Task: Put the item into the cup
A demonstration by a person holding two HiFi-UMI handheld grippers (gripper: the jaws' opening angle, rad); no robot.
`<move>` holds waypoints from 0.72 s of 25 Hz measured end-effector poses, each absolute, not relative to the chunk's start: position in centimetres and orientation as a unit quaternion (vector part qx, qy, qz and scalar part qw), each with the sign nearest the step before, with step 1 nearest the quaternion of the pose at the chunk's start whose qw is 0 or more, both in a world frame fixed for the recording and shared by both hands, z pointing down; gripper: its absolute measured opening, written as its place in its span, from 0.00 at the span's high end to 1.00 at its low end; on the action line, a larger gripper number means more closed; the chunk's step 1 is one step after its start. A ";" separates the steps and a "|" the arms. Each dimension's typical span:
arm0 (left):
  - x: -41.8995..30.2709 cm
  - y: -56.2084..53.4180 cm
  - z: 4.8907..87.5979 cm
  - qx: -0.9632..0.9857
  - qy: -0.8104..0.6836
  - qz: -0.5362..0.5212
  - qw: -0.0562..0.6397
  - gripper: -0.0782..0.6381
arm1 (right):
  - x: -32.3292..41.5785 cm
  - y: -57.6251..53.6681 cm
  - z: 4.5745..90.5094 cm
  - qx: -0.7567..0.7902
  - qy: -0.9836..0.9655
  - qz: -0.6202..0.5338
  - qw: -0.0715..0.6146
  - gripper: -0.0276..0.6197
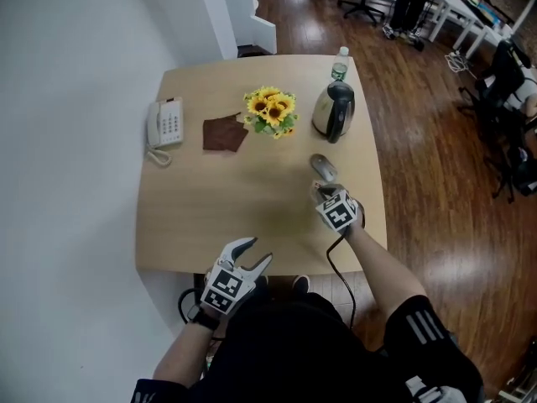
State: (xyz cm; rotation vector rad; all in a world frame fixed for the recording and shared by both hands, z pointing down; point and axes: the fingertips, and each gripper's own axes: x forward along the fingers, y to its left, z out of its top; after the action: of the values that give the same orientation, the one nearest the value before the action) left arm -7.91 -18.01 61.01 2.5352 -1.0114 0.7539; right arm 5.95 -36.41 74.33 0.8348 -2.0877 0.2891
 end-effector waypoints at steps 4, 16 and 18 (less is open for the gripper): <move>-8.2 -18.1 61.3 0.884 -0.354 0.264 0.154 0.61 | 5.1 -35.5 75.2 0.308 -0.840 0.144 0.423 0.80; -7.2 -18.0 61.6 0.887 -0.346 0.263 0.155 0.61 | 4.9 -34.5 75.8 0.272 -0.840 0.079 0.463 0.72; -7.0 -17.9 61.7 0.887 -0.345 0.265 0.155 0.61 | 4.9 -34.6 75.9 0.269 -0.840 0.083 0.463 0.71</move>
State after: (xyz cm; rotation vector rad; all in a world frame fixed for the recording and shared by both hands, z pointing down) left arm -7.01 -17.89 61.68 2.5410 -0.9892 0.7588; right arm 4.85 -34.63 75.86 0.6614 -2.0654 0.2036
